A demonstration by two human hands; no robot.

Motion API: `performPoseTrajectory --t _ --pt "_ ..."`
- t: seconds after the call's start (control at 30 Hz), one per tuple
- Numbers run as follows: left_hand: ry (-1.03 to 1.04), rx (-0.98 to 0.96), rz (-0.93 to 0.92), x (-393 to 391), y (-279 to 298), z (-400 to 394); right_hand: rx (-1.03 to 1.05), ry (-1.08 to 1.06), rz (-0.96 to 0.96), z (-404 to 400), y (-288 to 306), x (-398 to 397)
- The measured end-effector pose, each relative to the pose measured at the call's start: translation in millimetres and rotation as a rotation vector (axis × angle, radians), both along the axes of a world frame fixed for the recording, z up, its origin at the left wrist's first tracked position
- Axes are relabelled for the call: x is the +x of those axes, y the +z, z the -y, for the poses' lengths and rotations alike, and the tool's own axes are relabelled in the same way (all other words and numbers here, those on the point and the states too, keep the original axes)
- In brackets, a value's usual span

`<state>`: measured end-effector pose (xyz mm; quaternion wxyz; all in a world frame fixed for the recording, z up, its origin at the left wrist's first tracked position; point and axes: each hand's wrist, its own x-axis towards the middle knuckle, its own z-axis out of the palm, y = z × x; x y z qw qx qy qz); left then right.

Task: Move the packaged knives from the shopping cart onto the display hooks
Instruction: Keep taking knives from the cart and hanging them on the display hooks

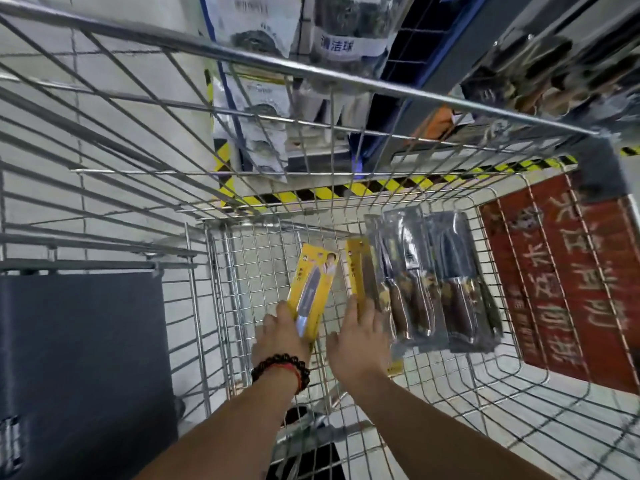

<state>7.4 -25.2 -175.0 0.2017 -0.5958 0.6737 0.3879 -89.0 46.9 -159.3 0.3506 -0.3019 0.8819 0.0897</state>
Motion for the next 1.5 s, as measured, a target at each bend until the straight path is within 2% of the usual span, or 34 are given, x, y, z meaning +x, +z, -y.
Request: performPoseTrajectory --t 0.13,0.23,0.37,0.43,0.57,0.77,0.83,0.97,1.17,1.33,1.4,1.5 --pt "0.106 0.019 -0.036 6.1 -7.5 4.5 0.054 -0.25 0.032 4.2 1.0 -20.8" --pt "0.189 0.128 -0.101 13.0 -4.5 8.6 0.027 -0.207 -0.023 -0.7 3.8 -27.3" --pt "0.412 0.246 -0.22 16.7 1.8 6.9 -0.083 -0.168 -0.039 -6.5 2.4 -26.1" --pt "0.476 0.311 -0.25 16.9 6.1 7.3 -0.105 -0.256 -0.035 -3.2 3.5 -25.2" --pt "0.514 0.368 -0.237 19.8 9.5 12.5 -0.068 -0.45 0.016 9.4 1.4 -24.7" --pt "0.549 0.362 -0.33 28.5 42.3 10.2 -0.109 -0.437 0.06 3.1 11.7 10.0" --pt "0.559 0.351 -0.357 33.5 60.4 9.4 -0.15 -0.481 0.139 4.0 26.2 22.4" --pt "0.606 0.328 -0.365 37.6 125.1 15.8 -0.42 -0.628 0.296 7.4 88.1 27.6" --pt "0.41 0.155 -0.42 33.6 265.5 16.4 -0.941 -0.879 0.365 -13.2 246.8 -4.1" --pt "0.264 0.027 -0.62 31.2 382.3 -17.8 -1.091 -0.912 0.351 -67.5 359.0 -8.5" --pt "0.221 0.034 -0.816 39.6 414.1 -39.9 -1.188 -0.907 0.268 -100.4 392.1 6.2" --pt "0.193 0.094 -0.932 48.3 439.7 -72.6 -1.284 -0.957 0.232 -154.5 433.0 37.0"
